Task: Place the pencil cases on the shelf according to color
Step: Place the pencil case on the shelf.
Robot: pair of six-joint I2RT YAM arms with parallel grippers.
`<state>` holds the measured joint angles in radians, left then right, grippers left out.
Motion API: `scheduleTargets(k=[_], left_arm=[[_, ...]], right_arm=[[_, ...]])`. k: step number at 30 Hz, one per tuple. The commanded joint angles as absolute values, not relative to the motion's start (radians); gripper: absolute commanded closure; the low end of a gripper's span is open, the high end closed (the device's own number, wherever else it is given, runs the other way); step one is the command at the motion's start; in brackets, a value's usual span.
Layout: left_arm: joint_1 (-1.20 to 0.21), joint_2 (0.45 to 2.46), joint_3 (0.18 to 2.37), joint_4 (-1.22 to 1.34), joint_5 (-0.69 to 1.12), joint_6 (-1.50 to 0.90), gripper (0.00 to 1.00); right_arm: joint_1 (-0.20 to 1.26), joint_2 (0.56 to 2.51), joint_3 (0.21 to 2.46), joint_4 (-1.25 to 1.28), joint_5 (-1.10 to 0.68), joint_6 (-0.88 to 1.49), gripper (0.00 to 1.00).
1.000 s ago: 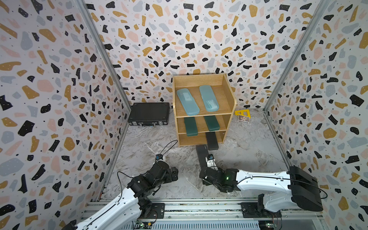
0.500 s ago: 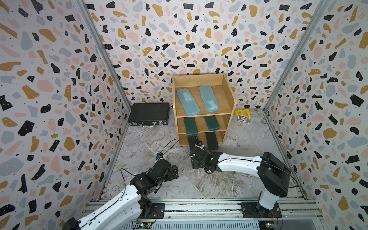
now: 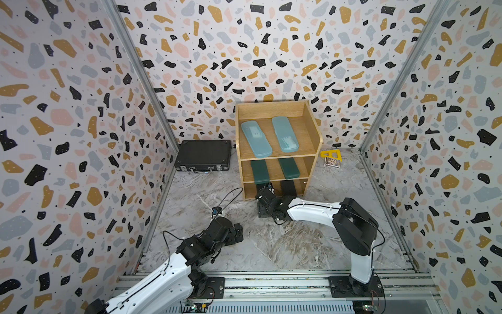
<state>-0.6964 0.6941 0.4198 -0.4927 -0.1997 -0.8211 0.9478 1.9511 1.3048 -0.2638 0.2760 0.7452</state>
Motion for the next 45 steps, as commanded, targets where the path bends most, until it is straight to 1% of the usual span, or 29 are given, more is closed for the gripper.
scheduleTargets(k=[1,3,5,7,9,14,15,16,18,26,31,33,36,39,41,45], left_arm=[[-0.686,0.687,0.447,-0.468,-0.228,-0.799,0.00],[-0.683,0.687,0.443,-0.469,-0.230,-0.798,0.00],[-0.680,0.686,0.440,-0.467,-0.232,-0.798,0.00],[-0.678,0.686,0.437,-0.465,-0.233,-0.797,0.00],[-0.675,0.686,0.434,-0.466,-0.236,-0.798,0.00],[-0.675,0.677,0.422,-0.471,-0.236,-0.802,0.00],[-0.675,0.674,0.421,-0.475,-0.236,-0.804,0.00],[-0.674,0.669,0.420,-0.478,-0.234,-0.807,0.00],[-0.674,0.660,0.419,-0.485,-0.232,-0.808,0.00],[-0.674,0.604,0.423,-0.546,-0.250,-0.811,0.00],[-0.674,0.559,0.425,-0.589,-0.279,-0.827,0.00],[-0.673,0.549,0.422,-0.599,-0.284,-0.828,0.00],[-0.674,0.542,0.419,-0.604,-0.286,-0.830,0.00],[-0.674,0.544,0.410,-0.600,-0.294,-0.830,0.00],[-0.675,0.545,0.408,-0.600,-0.301,-0.830,0.00],[-0.675,0.545,0.412,-0.595,-0.301,-0.830,0.00]], right_arm=[[0.937,1.956,1.354,-0.271,0.285,0.729,0.74],[0.934,1.968,1.369,-0.272,0.286,0.726,0.70],[0.932,1.978,1.382,-0.276,0.287,0.723,0.60],[0.929,1.986,1.392,-0.277,0.285,0.720,0.44],[0.927,1.985,1.392,-0.277,0.282,0.722,0.34],[0.929,1.935,1.336,-0.234,0.268,0.729,0.17],[0.929,1.918,1.316,-0.215,0.259,0.725,0.13],[0.929,1.897,1.297,-0.199,0.251,0.720,0.05],[0.929,1.860,1.270,-0.193,0.247,0.716,0.00],[0.929,1.719,1.202,-0.243,0.263,0.697,0.00],[0.942,1.637,1.120,-0.244,0.262,0.700,0.00],[0.946,1.604,1.082,-0.232,0.258,0.705,0.02],[0.955,1.563,1.023,-0.210,0.245,0.709,0.08],[0.966,1.538,0.971,-0.170,0.227,0.719,0.17],[0.970,1.548,0.952,-0.143,0.204,0.727,0.27],[0.973,1.611,0.936,-0.072,0.155,0.755,0.50]])
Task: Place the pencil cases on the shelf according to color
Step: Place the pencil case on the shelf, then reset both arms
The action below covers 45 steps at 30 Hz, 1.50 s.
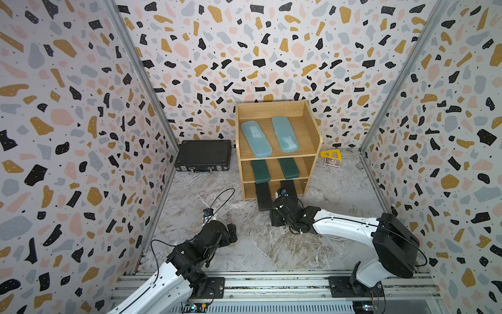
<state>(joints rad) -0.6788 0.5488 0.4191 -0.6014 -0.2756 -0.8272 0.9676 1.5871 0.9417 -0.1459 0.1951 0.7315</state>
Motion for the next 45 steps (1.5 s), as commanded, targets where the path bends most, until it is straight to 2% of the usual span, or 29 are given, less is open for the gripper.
scheduleTargets(k=[1,3,5,20,24,26,28,29,32,37,45], left_arm=[[-0.675,0.545,0.413,-0.595,-0.301,-0.830,0.00],[-0.674,0.545,0.416,-0.600,-0.303,-0.830,0.00],[-0.674,0.545,0.417,-0.607,-0.308,-0.830,0.00],[-0.673,0.537,0.396,-0.617,-0.404,-0.878,0.00],[-0.674,0.536,0.390,-0.606,-0.424,-0.869,0.00],[-0.674,0.537,0.391,-0.605,-0.438,-0.862,0.00],[-0.674,0.537,0.395,-0.612,-0.469,-0.863,0.00],[-0.674,0.536,0.401,-0.625,-0.496,-0.870,0.00],[-0.674,0.533,0.419,-0.637,-0.557,-0.874,0.00],[-0.675,0.535,0.456,-0.617,-0.664,-0.844,0.00],[-0.673,0.537,0.475,-0.525,-0.963,-0.584,0.00]], right_arm=[[0.973,1.626,0.934,-0.053,0.148,0.761,0.53],[0.973,1.662,0.937,0.007,0.136,0.770,0.59],[0.973,1.694,0.954,0.027,0.138,0.772,0.60],[0.905,1.836,1.055,0.110,0.136,0.759,0.61],[0.900,1.854,1.069,0.105,0.121,0.744,0.58],[0.899,1.853,1.070,0.091,0.109,0.740,0.51],[0.899,1.834,1.054,0.081,0.101,0.734,0.31],[0.898,1.814,1.037,0.074,0.100,0.731,0.25],[0.902,1.727,0.981,0.017,0.137,0.717,0.12],[0.923,1.515,0.868,-0.168,0.249,0.672,0.00],[0.930,1.177,0.688,-0.432,0.540,0.637,0.00]])
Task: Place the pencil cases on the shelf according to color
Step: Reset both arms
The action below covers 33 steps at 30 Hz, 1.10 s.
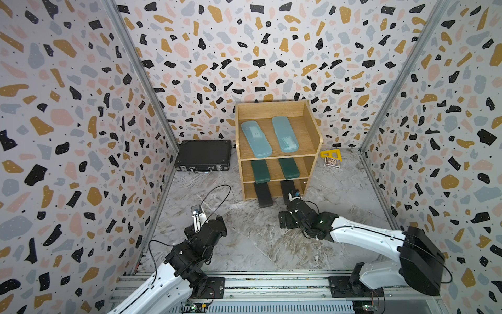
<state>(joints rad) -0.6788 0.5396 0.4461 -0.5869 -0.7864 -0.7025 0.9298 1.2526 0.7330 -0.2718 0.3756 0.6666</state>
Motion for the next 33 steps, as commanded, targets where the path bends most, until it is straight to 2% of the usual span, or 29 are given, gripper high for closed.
scheduleTargets(k=[1,4,7,9,12,13,16,20,22,25,28,31,33], left_arm=[[-0.673,0.536,0.467,-0.500,-0.999,-0.544,0.00],[-0.673,0.538,0.401,-0.310,-1.097,-0.356,0.00],[-0.666,0.582,0.276,0.053,-1.193,-0.107,0.00],[-0.636,0.624,0.200,0.280,-1.141,-0.019,0.00],[-0.531,0.729,0.129,0.516,-0.972,0.001,0.00],[-0.482,0.781,0.120,0.582,-0.932,0.000,0.00],[-0.373,0.943,0.184,0.607,-0.821,0.010,0.00],[-0.312,1.204,0.245,0.788,-0.771,0.067,0.00],[-0.312,1.255,0.295,0.743,-0.780,0.063,0.00],[-0.286,1.279,0.341,0.677,-0.679,0.012,0.00],[-0.226,1.399,0.292,0.919,-0.565,0.025,0.00],[-0.187,1.367,0.343,0.741,-0.450,-0.015,0.01],[-0.167,1.412,0.316,0.820,-0.402,-0.015,0.00]], right_arm=[[0.928,1.135,0.667,-0.454,0.577,0.627,0.00],[0.924,1.026,0.639,-0.549,0.737,0.630,0.00],[0.902,0.933,0.615,-0.603,0.958,0.582,0.00],[0.865,0.862,0.597,-0.615,1.069,0.624,0.00],[0.822,0.781,0.573,-0.524,1.213,0.538,0.00],[0.796,0.766,0.555,-0.425,1.231,0.446,0.00],[0.628,0.777,0.476,-0.097,1.105,0.166,0.00],[0.388,0.879,0.401,0.165,0.898,0.123,0.00],[0.331,0.959,0.367,0.304,0.851,0.114,0.00],[0.282,1.118,0.335,0.516,0.842,0.084,0.00],[0.272,1.263,0.330,0.651,0.829,0.059,0.00],[0.266,1.335,0.324,0.784,0.823,0.012,0.00],[0.248,1.356,0.329,0.807,0.794,0.002,0.00]])
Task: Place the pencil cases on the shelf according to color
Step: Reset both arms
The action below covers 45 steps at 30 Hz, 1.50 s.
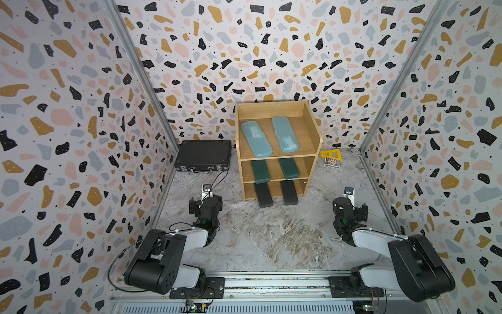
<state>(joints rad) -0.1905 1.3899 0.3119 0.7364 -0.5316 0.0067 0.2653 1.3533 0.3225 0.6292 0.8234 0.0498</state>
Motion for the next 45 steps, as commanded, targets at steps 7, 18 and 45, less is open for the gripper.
scheduleTargets(k=[7,18,45], left_arm=[[-0.151,1.432,0.303,0.884,-0.377,-0.010,0.00],[-0.152,1.422,0.308,0.856,-0.376,-0.014,0.00],[-0.152,1.424,0.307,0.860,-0.377,-0.014,0.00]], right_arm=[[0.169,1.483,0.401,0.798,0.528,-0.030,0.00],[0.080,1.523,0.336,0.919,0.346,0.012,0.00],[0.078,1.511,0.332,0.924,0.340,0.012,0.00]])
